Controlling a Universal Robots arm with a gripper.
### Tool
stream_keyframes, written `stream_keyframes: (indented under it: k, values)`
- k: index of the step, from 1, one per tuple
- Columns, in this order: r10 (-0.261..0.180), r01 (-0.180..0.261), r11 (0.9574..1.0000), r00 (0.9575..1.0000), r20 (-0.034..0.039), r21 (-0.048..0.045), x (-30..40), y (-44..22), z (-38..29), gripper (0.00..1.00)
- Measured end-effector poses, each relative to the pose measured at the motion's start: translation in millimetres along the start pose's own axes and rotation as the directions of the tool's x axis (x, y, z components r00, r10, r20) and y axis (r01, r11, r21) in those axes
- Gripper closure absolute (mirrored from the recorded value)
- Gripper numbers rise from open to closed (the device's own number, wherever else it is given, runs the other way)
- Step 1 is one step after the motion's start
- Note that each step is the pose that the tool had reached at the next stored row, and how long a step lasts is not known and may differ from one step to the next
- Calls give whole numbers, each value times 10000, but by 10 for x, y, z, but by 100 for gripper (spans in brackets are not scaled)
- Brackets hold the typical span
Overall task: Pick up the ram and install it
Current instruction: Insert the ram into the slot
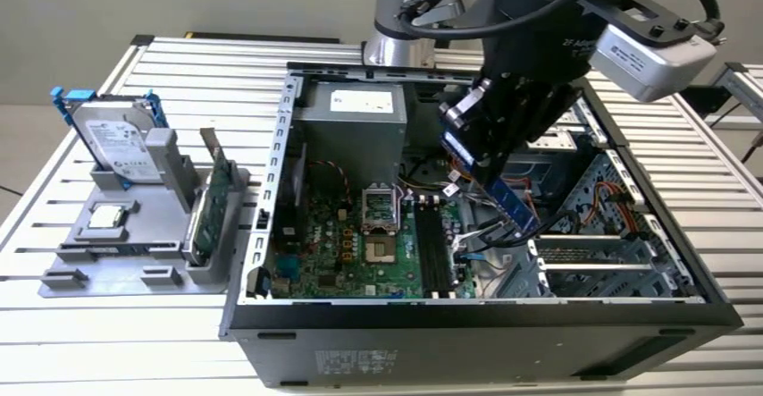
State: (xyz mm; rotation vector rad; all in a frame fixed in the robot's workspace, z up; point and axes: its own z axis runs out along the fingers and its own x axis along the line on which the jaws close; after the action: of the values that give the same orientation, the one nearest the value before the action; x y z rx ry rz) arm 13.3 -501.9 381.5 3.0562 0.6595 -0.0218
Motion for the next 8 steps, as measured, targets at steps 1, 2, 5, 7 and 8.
stream_keyframes:
  k: [1, 2, 5, 7, 8]
  values:
    - [116, -116, 9999, 9999, 2, 2, 0, 0, 0, 100]
    - [236, -236, 9997, 9997, 4, 3, 1, 0, 1, 100]
    - [581, -581, 9983, 9983, 9, 7, 1, 0, 2, 100]
    - [816, -816, 9967, 9967, 12, 9, 2, 0, 3, 100]
    - [936, -936, 9956, 9956, 14, 10, 2, 1, 3, 100]
